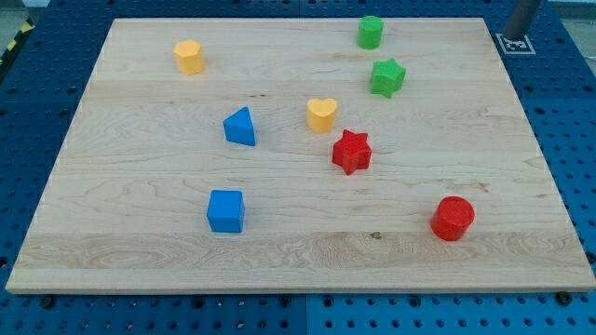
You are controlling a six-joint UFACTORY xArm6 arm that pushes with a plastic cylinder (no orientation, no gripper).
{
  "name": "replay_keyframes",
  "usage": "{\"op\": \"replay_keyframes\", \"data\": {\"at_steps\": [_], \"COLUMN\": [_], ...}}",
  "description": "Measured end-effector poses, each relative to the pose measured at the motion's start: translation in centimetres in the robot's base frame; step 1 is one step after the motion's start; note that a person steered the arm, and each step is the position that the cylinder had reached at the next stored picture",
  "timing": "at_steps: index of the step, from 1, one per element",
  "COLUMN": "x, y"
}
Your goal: Move the green circle into the green star
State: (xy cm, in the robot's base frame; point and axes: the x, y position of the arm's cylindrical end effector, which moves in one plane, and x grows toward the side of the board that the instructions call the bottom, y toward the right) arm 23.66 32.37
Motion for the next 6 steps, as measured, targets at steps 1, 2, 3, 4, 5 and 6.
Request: {"op": "replay_keyframes", "data": {"at_steps": [1,2,3,4,5,6], "x": [0.0,0.0,0.6,0.7,0.7,0.7], "y": [-0.2,-0.2,-3.5,-5.5,-5.5,-5.5]}}
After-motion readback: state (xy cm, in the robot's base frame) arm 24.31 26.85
